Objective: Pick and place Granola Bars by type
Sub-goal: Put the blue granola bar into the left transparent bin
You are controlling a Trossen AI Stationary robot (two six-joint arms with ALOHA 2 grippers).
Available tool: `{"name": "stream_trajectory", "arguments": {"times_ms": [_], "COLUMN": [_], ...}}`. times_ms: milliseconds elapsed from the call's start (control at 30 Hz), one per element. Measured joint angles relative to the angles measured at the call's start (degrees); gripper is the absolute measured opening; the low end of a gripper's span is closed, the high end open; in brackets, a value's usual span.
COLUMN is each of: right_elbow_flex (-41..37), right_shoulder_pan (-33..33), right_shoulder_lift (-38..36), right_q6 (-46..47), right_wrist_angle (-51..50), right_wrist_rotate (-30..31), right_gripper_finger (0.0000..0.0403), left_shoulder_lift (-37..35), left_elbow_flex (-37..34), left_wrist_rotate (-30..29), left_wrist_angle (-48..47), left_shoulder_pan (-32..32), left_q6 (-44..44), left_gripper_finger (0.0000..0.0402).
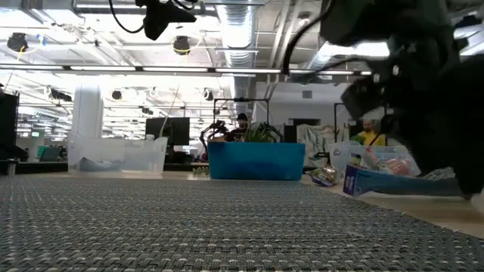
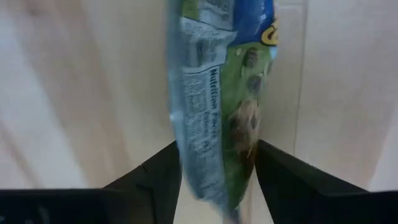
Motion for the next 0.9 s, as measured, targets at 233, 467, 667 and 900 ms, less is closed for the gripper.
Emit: {"name": "stream_trajectory", "arguments": {"times_ms": [233,467,667,900], "right_elbow_flex": [0.1,-0.1,0.0,0.0], "right_shoulder_pan": [-0.9,-1.3,-4.9,-14.7], "right_shoulder_lift": [1.4,-2.7,-8.3,-11.8], "right_q6": [1.0,5.8,13.9,18.4], "right_wrist_angle": [0.7,5.8,19.8,38.2], "right_wrist_rotate": [0.0,-0.4,-1.5,-1.5], "right_gripper_finger": [0.0128,0.0024,0.0030,0.0030], "left_shoulder_lift": [0.0,0.0,0.0,0.6], "left_elbow_flex": [0.0,0.0,0.0,0.0], "left_wrist_rotate": [0.0,-0.3,-1.5,-4.3], "left_wrist_angle": [-0.1,-1.1,-2.4,-1.2], "left_shoulder_pan": [0.0,0.0,0.0,0.0], "left_q6": [0.0,0.0,-1.1,-4.1], "left_gripper_finger": [0.0181,0.0181,0.0181,0.0181]}}
